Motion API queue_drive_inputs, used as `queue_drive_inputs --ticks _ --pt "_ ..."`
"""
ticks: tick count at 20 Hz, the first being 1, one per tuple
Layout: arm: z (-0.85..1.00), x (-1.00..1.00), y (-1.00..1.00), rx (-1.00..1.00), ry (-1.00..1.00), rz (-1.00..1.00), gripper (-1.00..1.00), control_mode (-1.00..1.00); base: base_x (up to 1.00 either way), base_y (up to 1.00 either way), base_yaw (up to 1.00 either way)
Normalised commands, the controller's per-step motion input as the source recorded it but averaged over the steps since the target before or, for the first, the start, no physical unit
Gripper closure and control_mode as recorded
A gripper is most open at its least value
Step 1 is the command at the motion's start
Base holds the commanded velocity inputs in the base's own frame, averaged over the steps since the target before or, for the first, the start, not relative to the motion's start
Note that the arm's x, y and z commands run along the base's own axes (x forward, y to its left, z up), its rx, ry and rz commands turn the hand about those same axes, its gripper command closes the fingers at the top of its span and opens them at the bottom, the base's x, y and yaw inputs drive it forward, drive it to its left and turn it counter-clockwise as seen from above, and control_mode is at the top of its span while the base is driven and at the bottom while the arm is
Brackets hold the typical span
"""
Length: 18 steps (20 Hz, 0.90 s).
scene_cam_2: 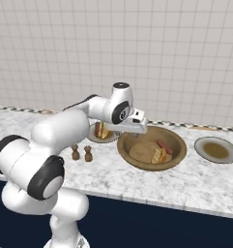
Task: Place one bun and one sausage from the bowl on each plate.
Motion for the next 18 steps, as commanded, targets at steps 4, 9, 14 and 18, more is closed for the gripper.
queue_drive_inputs --ticks 4,9,14,18 --pt "0.56 -0.07 0.56 0.04 -0.14 -0.11 -1.0 -1.0 0.0 0.0 0.0" --pt "0.26 0.0 0.48 0.01 -0.1 -0.01 -1.0 -1.0 0.0 0.0 0.0" --pt "0.0 -0.15 0.05 0.03 -0.05 -0.04 -1.0 -1.0 0.0 0.0 0.0" --pt "0.04 -0.24 -0.21 -0.08 0.0 -0.1 -1.0 -1.0 0.0 0.0 0.0"
